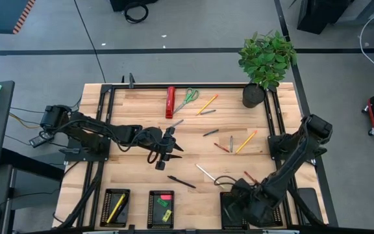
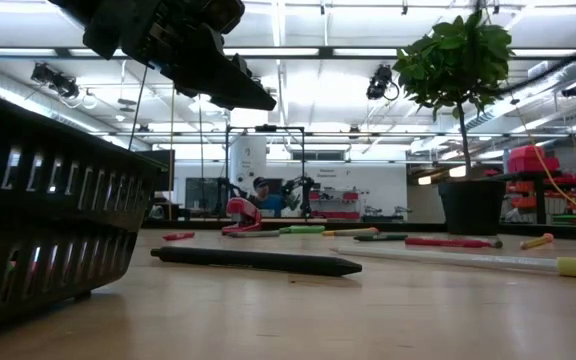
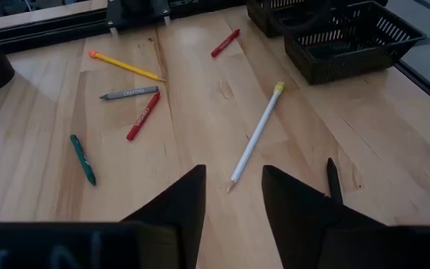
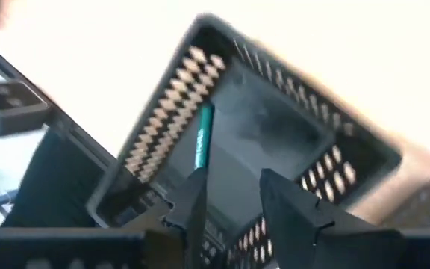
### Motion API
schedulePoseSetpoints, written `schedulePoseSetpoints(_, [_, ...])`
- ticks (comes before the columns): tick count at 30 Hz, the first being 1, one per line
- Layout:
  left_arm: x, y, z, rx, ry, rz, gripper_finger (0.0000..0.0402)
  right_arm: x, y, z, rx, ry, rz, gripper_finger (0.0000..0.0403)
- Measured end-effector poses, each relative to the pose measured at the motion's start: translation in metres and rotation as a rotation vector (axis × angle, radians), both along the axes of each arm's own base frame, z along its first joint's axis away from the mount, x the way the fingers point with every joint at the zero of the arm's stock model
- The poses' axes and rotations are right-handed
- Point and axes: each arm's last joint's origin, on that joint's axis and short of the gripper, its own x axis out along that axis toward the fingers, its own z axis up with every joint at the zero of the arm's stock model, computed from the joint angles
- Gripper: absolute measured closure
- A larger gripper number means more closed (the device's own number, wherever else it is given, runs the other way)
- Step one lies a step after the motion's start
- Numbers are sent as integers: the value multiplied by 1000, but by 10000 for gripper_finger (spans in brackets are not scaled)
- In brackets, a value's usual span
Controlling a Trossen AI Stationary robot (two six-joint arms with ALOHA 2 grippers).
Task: Sort crayons/erasers/pens/pencils in bins
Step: Put the white pencil into the right black bin
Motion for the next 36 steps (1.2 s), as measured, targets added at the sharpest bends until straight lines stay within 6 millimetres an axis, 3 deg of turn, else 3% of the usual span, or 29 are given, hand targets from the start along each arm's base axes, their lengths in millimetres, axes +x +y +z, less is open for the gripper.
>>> schedulePoseSetpoints(11, [0,0,0,-2,1,1,255,43,-52,5,-56,26,163,269])
schedulePoseSetpoints(22, [0,0,0,-6,3,3,265,68,-89,3,-151,10,250,270])
schedulePoseSetpoints(28, [0,0,-1,-5,9,3,258,76,-95,-7,-199,17,291,270])
schedulePoseSetpoints(36, [0,1,-1,6,8,26,263,82,-91,-37,-245,95,343,270])
